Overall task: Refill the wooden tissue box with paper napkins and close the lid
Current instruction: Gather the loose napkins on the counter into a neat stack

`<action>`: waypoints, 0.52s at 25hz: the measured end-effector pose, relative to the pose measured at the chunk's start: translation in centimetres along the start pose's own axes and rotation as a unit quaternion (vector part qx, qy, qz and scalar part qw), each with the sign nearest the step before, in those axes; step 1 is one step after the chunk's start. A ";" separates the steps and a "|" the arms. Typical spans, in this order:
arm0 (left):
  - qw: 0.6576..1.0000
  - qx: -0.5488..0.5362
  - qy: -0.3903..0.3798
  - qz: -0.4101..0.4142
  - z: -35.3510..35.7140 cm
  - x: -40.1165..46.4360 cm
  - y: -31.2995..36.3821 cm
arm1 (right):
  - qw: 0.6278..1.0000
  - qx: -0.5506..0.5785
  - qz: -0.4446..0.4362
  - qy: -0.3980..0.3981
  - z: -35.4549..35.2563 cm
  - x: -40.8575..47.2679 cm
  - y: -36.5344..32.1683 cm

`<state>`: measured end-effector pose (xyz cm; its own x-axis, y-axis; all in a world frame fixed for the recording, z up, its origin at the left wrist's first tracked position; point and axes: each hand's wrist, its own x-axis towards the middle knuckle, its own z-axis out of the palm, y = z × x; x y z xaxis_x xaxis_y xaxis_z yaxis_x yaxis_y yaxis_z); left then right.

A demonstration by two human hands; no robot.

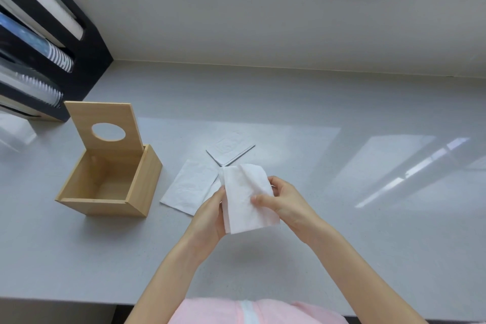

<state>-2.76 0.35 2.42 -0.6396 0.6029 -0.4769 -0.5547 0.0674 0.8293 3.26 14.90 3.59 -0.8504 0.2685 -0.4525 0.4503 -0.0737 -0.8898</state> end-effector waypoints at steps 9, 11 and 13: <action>1.000 -0.007 0.013 -0.010 -1.0 -0.3 -0.6 | 0.997 -0.060 -0.014 0.035 1.6 0.4 0.5; 1.000 0.007 0.013 -0.004 -1.2 -0.5 -0.7 | 0.997 -0.070 -0.016 0.038 1.9 0.4 0.5; 0.999 0.018 0.035 0.005 -1.5 -0.6 -0.9 | 0.997 -0.065 -0.012 0.031 2.3 0.4 0.4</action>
<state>-2.65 -1.24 1.51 -0.6816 0.5461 -0.4870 -0.5300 0.0903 0.8432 2.45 12.79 2.94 -0.8450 0.3283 -0.4222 0.4644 0.0587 -0.8837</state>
